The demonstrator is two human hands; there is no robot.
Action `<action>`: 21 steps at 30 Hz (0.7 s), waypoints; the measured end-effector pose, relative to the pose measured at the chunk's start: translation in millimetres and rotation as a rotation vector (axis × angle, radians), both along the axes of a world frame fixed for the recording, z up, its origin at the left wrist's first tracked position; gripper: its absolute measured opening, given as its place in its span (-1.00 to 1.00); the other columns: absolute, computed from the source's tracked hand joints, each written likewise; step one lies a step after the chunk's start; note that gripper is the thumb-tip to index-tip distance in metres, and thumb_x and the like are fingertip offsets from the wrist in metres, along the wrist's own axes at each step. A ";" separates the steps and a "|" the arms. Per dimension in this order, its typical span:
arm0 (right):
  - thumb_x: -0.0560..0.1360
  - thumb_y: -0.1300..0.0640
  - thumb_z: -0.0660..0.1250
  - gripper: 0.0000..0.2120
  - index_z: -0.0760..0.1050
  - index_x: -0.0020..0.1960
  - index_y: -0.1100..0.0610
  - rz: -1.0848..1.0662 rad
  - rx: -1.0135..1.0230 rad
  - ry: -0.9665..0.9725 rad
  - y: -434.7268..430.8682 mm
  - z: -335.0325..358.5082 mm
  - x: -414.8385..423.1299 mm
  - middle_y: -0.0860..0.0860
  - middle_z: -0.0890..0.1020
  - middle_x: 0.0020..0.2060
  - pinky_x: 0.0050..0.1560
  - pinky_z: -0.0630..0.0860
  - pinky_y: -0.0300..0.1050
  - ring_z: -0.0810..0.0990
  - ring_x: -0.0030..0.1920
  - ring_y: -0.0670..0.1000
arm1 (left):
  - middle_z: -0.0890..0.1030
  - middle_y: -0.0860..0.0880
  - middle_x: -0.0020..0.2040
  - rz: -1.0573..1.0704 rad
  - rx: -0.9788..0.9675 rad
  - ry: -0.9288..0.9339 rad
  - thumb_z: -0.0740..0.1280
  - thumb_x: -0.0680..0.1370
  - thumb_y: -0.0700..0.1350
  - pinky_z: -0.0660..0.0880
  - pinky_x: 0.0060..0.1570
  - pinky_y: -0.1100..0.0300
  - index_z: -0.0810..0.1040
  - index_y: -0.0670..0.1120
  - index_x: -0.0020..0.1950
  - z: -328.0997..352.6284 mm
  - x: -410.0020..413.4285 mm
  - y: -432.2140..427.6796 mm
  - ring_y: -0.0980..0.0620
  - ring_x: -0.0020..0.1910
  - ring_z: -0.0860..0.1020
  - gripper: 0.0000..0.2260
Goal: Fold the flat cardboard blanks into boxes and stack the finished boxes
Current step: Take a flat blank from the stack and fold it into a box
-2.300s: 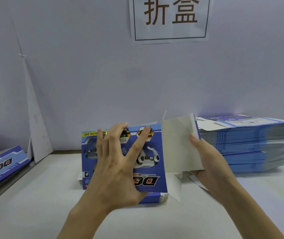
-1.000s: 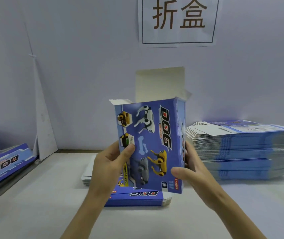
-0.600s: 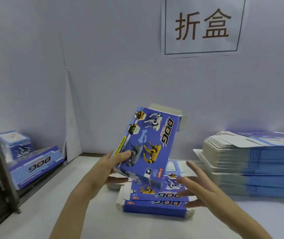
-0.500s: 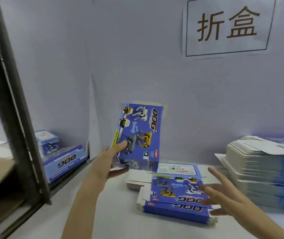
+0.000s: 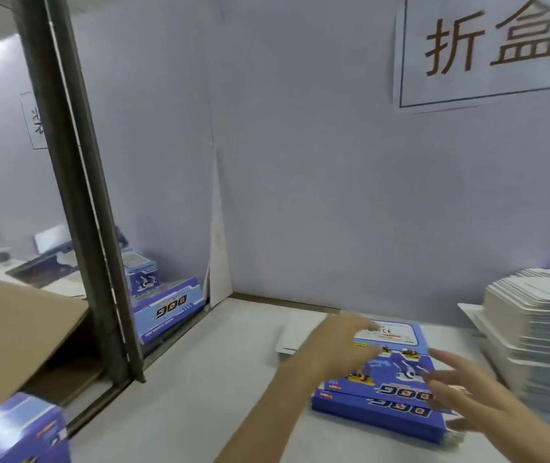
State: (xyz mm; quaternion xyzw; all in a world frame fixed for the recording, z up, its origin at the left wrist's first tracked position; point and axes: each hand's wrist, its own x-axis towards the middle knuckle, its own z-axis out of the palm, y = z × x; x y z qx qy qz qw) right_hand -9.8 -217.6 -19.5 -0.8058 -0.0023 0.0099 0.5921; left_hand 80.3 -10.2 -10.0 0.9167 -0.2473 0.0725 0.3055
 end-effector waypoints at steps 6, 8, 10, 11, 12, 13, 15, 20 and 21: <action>0.57 0.13 0.33 -0.75 0.43 0.21 -0.08 -0.010 -0.183 -0.018 -15.1 -5.7 7.0 -0.05 0.58 0.11 -0.03 0.58 -0.07 0.65 -0.01 -0.04 | -0.14 -0.06 0.60 -0.132 0.555 0.222 0.34 0.56 0.03 -0.30 0.42 -0.28 0.00 0.19 0.56 -61.3 -6.3 -40.6 -0.12 0.55 -0.23 -0.31; 0.57 0.14 0.33 -0.74 0.44 0.22 -0.08 -0.047 -0.181 -0.048 -20.8 -7.8 10.3 -0.06 0.59 0.09 -0.02 0.58 -0.07 0.65 -0.01 -0.03 | -0.12 -0.07 0.60 -0.127 0.627 0.190 0.26 0.61 -0.10 -0.22 0.45 -0.26 -0.03 0.20 0.56 -66.8 -9.7 -38.6 -0.13 0.56 -0.18 -0.35; 0.58 0.16 0.32 -0.73 0.44 0.24 -0.06 -0.083 -0.165 -0.078 -24.9 -8.2 12.5 -0.05 0.60 0.07 0.00 0.59 -0.01 0.64 0.00 -0.01 | -0.04 -0.08 0.60 -0.143 0.692 0.153 0.18 0.64 -0.13 -0.05 0.46 -0.23 0.02 0.18 0.55 -61.3 -13.6 -34.0 -0.15 0.56 -0.08 -0.44; 0.58 0.18 0.31 -0.73 0.45 0.24 -0.03 -0.100 -0.152 -0.094 -27.1 -8.1 12.4 -0.04 0.60 0.06 0.02 0.60 0.05 0.64 0.00 0.02 | 0.04 -0.09 0.59 -0.148 0.715 0.147 0.15 0.66 -0.12 0.07 0.45 -0.18 0.08 0.17 0.55 -53.9 -16.3 -32.2 -0.17 0.55 0.02 -0.50; 0.58 0.22 0.31 -0.73 0.46 0.24 -0.01 -0.120 -0.132 -0.120 -28.7 -7.2 12.1 -0.02 0.61 0.05 0.04 0.59 0.12 0.64 -0.01 0.06 | 0.14 -0.11 0.56 -0.148 0.721 0.127 0.12 0.67 -0.11 0.20 0.41 -0.12 0.13 0.14 0.54 -47.1 -18.0 -29.7 -0.18 0.51 0.15 -0.55; 0.57 0.25 0.32 -0.73 0.48 0.22 0.00 -0.139 -0.113 -0.153 -29.7 -5.3 11.0 0.00 0.61 0.05 0.04 0.58 0.15 0.64 -0.03 0.08 | 0.25 -0.12 0.51 -0.136 0.706 0.079 0.10 0.68 -0.12 0.29 0.35 -0.05 0.17 0.13 0.53 -39.8 -20.1 -27.5 -0.17 0.44 0.26 -0.57; 0.56 0.27 0.32 -0.70 0.48 0.18 -0.09 -0.175 -0.087 -0.249 -29.9 0.7 7.0 -0.01 0.61 0.11 0.03 0.57 0.04 0.63 0.01 0.01 | 0.43 -0.05 0.40 -0.071 0.568 -0.109 0.10 0.65 -0.18 0.38 0.21 0.07 0.25 0.15 0.50 -23.1 -26.5 -21.7 -0.11 0.31 0.41 -0.56; 0.59 0.17 0.29 -0.51 0.27 0.46 -0.09 -0.407 -0.033 -0.531 -30.8 27.3 4.5 -0.09 0.43 0.35 0.28 0.45 0.02 0.46 0.30 -0.02 | 0.70 0.01 -0.12 0.077 0.014 -0.791 0.38 0.42 -0.24 0.54 -0.39 0.30 0.65 -0.12 0.14 31.3 -43.2 -2.3 0.06 -0.30 0.65 -0.70; 0.59 0.13 0.28 -0.47 0.22 0.51 -0.07 -0.425 -0.007 -0.547 -29.8 34.5 6.6 -0.07 0.41 0.38 0.33 0.42 0.10 0.43 0.34 0.00 | 0.69 0.01 -0.15 0.096 -0.104 -0.859 0.32 0.50 -0.15 0.52 -0.44 0.34 0.65 -0.15 0.11 40.2 -46.4 -0.6 0.09 -0.36 0.62 -0.77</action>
